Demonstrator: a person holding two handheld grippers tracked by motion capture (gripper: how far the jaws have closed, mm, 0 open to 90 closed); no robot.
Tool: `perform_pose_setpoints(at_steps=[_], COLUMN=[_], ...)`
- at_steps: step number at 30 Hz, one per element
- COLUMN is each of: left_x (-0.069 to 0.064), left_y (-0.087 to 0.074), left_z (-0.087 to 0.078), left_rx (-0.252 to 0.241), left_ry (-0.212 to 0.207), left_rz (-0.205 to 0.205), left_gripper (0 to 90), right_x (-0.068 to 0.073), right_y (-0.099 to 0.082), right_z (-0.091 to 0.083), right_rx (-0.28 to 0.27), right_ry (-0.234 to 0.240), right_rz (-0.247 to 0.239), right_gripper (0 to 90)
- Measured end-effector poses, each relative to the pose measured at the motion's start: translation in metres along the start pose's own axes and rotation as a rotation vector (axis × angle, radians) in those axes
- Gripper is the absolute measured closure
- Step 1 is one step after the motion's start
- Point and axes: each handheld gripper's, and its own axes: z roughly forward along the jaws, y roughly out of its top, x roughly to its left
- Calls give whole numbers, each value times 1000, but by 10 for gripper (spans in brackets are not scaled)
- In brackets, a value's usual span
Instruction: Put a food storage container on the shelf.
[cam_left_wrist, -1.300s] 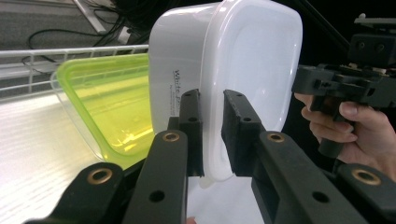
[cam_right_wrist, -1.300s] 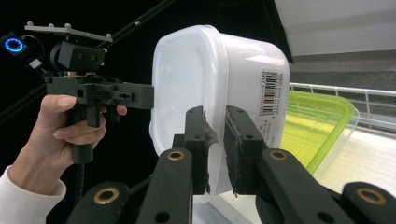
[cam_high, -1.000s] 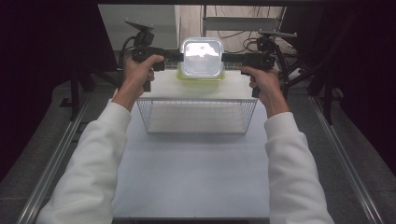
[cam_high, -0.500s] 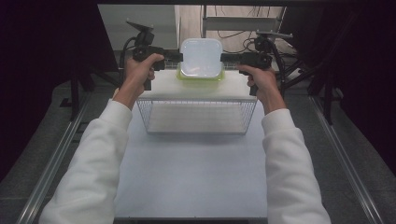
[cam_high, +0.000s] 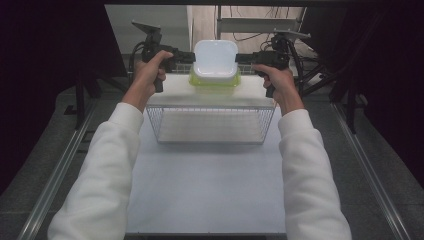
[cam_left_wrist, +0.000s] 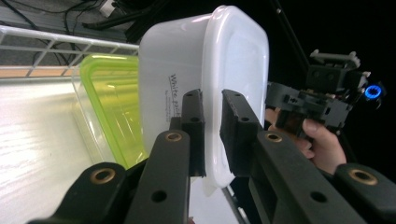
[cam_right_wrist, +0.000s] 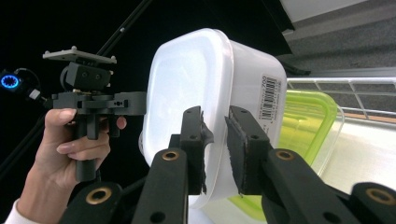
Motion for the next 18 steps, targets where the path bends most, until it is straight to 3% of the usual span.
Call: perform_pose_setpoints(at_steps=[7, 10, 13, 18], left_x=[9, 13, 17, 17], left_y=[5, 6, 6, 5], left_z=[5, 8, 10, 10], left_rx=[-28, -28, -43, -52], left_ry=[-20, -11, -27, -29], left_rz=[-55, -67, -77, -74], left_gripper=[792, 779, 774, 774], right_x=[-11, -15, -21, -22], right_y=[5, 6, 5, 4], right_z=[7, 10, 13, 13], right_rx=[-14, -15, -28, -42], right_ry=[10, 7, 13, 12], right_rz=[93, 125, 166, 172], right_gripper=[737, 718, 711, 713])
